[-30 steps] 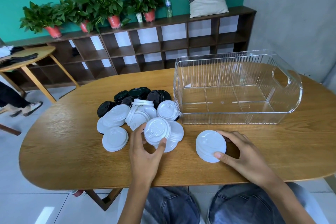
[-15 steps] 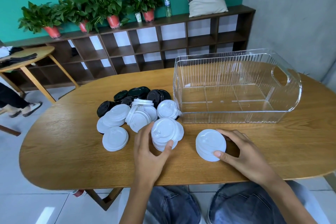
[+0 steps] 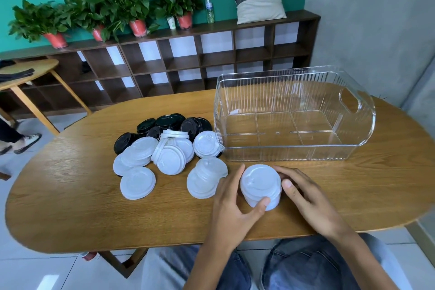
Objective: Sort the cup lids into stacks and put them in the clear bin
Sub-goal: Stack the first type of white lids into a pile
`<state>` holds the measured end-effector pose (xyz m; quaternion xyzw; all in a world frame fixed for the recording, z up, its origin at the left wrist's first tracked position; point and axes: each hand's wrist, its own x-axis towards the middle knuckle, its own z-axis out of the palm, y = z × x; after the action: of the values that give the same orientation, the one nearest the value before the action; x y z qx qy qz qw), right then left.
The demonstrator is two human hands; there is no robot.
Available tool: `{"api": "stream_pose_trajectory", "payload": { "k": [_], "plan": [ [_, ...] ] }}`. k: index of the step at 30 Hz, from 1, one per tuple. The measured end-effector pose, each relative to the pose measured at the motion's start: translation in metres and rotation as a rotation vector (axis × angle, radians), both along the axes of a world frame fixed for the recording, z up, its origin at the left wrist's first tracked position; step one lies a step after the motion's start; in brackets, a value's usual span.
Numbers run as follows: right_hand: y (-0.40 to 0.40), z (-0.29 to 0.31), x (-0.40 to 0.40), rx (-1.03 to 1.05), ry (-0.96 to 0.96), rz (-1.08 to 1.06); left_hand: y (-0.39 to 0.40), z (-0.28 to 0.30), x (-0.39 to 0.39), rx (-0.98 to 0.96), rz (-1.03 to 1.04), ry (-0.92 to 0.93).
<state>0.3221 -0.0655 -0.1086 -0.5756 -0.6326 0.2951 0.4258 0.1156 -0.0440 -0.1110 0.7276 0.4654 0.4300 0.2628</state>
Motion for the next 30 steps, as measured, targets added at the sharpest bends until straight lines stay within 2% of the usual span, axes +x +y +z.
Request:
{"api": "stream_pose_trajectory", "payload": {
  "k": [8, 30],
  "plan": [
    [0.0011, -0.0037, -0.0005, -0.002, -0.044, -0.010, 0.0075, -0.0061, -0.0011, -0.154, -0.018, 0.081],
    [0.0039, -0.0091, 0.0001, 0.045, -0.053, -0.018, 0.0089, -0.0017, -0.0020, -0.228, -0.063, 0.158]
  ]
}}
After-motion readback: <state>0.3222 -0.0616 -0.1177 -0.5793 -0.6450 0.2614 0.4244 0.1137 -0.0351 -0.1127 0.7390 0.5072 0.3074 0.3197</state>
